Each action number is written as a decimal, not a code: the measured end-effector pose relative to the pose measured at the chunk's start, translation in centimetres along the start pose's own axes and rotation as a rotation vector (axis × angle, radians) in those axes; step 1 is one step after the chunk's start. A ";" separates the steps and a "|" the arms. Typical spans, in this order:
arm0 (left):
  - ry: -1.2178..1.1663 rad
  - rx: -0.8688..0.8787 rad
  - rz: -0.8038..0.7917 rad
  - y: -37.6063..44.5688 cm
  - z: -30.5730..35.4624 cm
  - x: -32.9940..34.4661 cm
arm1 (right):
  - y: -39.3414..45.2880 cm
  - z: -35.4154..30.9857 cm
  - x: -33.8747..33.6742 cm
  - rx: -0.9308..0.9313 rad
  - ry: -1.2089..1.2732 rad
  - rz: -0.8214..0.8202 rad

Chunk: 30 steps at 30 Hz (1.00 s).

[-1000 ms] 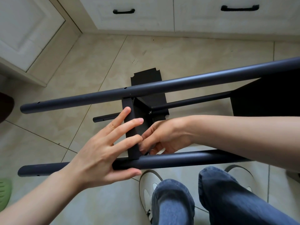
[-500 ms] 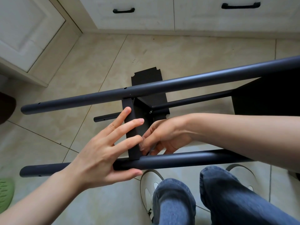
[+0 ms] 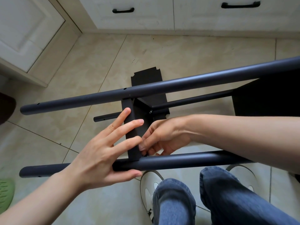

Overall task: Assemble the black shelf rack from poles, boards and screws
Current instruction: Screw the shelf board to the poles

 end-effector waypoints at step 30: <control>0.006 -0.003 -0.014 0.1 -0.2 0.0 | -0.2 -0.3 0.1 -0.033 -0.128 0.017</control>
Point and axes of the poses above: each hand's wrist, its own y-axis towards the middle knuckle, its own x-axis out of the palm, z = x × y, the point moved 6 cm from there along y, towards the middle knuckle, and after that the axes turned 7 degrees about -y, right-handed, at the moved point
